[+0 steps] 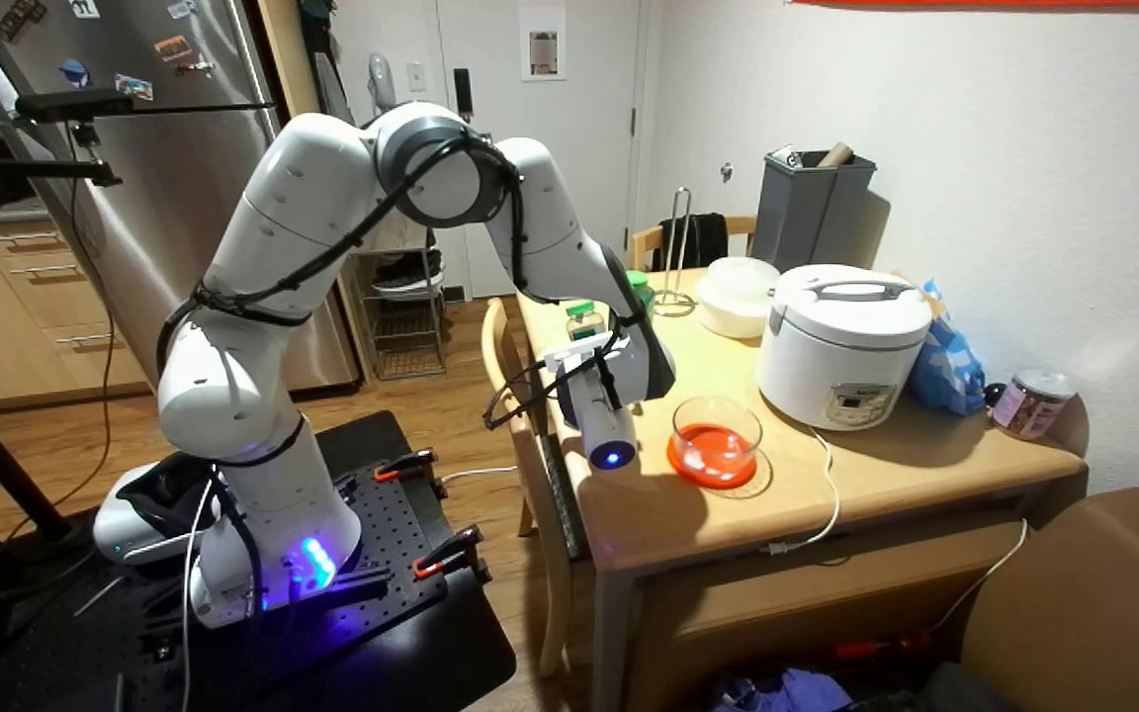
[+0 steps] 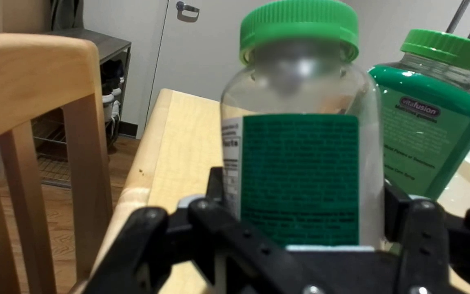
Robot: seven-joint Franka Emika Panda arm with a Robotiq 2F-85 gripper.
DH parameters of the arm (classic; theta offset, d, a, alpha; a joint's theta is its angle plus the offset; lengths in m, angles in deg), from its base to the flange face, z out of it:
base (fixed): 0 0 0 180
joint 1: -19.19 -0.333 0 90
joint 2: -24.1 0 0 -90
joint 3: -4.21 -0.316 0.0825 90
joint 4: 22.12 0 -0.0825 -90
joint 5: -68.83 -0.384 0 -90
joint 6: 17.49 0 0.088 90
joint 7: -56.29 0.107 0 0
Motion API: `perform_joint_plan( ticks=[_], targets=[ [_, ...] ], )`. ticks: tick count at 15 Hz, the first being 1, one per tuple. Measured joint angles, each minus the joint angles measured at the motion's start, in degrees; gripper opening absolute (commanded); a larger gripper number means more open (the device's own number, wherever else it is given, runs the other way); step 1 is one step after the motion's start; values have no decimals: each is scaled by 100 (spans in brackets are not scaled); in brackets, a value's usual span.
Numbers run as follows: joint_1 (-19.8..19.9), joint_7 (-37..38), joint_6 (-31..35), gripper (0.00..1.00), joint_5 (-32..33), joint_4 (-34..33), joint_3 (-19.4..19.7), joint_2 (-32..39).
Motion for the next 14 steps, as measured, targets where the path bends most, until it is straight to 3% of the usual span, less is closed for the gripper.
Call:
perform_joint_plan(
  ticks=[14],
  targets=[
    [0, 10, -645, 58, -241, -319, 0, 441]
  ],
)
